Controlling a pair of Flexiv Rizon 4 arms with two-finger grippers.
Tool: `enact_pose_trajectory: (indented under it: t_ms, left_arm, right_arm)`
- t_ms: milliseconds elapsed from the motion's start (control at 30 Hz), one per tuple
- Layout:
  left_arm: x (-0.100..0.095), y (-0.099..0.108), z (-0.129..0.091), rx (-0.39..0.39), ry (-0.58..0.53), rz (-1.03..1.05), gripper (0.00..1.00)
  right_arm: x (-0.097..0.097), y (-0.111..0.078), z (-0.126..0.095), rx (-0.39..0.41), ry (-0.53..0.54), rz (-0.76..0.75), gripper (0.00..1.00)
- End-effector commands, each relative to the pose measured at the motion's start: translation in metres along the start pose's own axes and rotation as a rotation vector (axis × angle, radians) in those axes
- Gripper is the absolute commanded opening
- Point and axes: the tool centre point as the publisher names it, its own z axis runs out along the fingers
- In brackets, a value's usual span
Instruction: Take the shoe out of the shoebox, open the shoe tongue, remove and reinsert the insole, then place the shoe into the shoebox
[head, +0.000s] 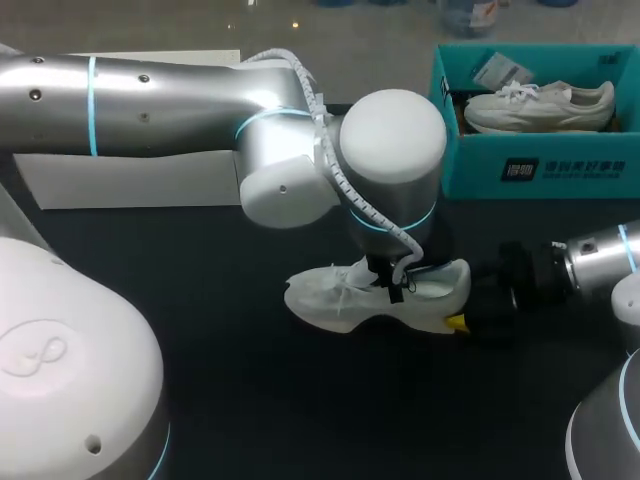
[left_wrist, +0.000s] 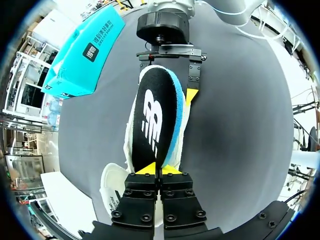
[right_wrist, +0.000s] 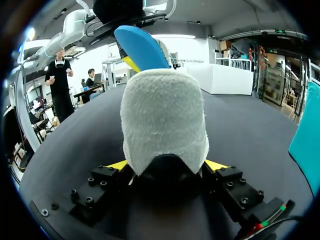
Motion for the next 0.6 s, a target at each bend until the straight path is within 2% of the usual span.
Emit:
enact_pose_trajectory:
  t_ms: [33,267,467,533,600]
  left_arm:
    - [0.004,-0.001,-0.008,0.007,-0.002,0.0,0.0]
    - [0.008,-0.01,-0.012,0.014,0.003,-0.008,0.0]
    - [0.012,-0.013,-0.008,-0.002,-0.004,-0.004,0.0]
    - [0.013,-0.013,-0.008,-0.005,-0.005,-0.002,0.13]
    - [0.013,-0.013,-0.007,-0.008,-0.006,-0.002,0.21]
  right_arm:
    - [0.003,-0.005,0.003,0.004,-0.001,0.0,0.0]
    - [0.003,-0.005,0.003,0.004,-0.001,0.0,0.0]
    - [0.003,-0.005,0.003,0.004,-0.001,0.0,0.0]
    - [0.003,-0.005,0.003,0.004,-0.001,0.0,0.0]
    - [0.003,-0.005,0.003,0.004,-0.001,0.0,0.0]
